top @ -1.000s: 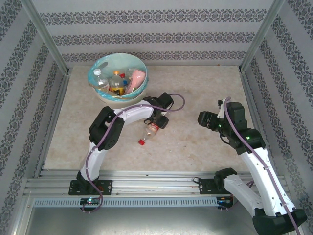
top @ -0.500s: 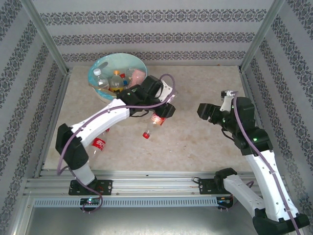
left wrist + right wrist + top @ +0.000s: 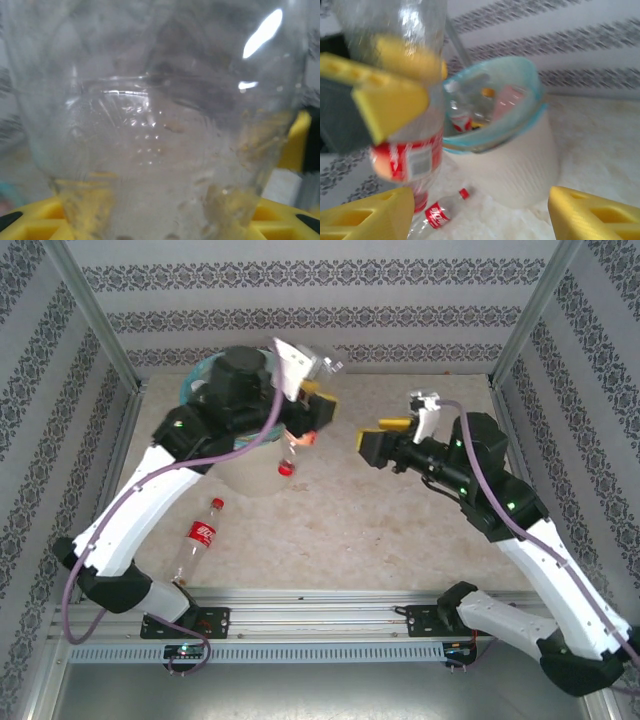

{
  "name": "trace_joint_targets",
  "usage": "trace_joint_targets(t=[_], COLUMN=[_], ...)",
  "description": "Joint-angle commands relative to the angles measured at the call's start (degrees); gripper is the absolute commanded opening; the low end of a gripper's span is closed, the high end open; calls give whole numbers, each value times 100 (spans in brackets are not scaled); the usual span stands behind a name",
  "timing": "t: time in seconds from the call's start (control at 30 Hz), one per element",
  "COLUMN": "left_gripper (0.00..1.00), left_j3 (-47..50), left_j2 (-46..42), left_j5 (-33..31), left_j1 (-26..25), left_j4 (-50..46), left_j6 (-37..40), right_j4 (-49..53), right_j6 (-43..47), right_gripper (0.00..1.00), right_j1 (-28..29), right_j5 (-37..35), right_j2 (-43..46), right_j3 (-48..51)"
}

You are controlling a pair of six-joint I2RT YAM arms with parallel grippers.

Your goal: Put the plastic bottles in the bin

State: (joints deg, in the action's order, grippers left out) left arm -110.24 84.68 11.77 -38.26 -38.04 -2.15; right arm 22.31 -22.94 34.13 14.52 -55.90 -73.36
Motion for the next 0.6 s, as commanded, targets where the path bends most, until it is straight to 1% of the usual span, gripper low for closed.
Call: trace_joint_targets(t=[0.0,0.1,0.2,0.3,0.37,0.4,0.47,0.53,0.57], left_gripper=[51,48,49,49,49,49,49,50,52], left_j3=[-204,-144,-135,210,739,921,1172,1495,1706], left_j2=[-74,-22,219,434,445,444,470,425,379], left_j5=[-769,-828,-939,-709,-514,-428,-285,-335,-342], left_j1=[553,1155,1716,2170,2315,2353,2379,2384,2401], left_j4=[160,758,1193,1791,2462,2641,2709,2819,2938], left_j6=[397,333,378,240,124,50,-25,-76,-84], right_j4=[-670,-835,-940,-960,-939,-931,-910,-889,-899], right_j6=[450,500,550,641,616,594,550,544,565], right_gripper=[72,71,71,71,71,71,71,72,72], right_j1=[428,722,992,1211,1273,1288,1289,1297,1297], right_j5=[-331,-458,-475,-591,-623,-634,-763,-893,-982], right_j2=[-482,-933,-1244,-1386,-1395,-1368,-1251,-1078,-972], right_j3=[-493,-875,-1106,-1116,-1038,-987,-830,-637,-529])
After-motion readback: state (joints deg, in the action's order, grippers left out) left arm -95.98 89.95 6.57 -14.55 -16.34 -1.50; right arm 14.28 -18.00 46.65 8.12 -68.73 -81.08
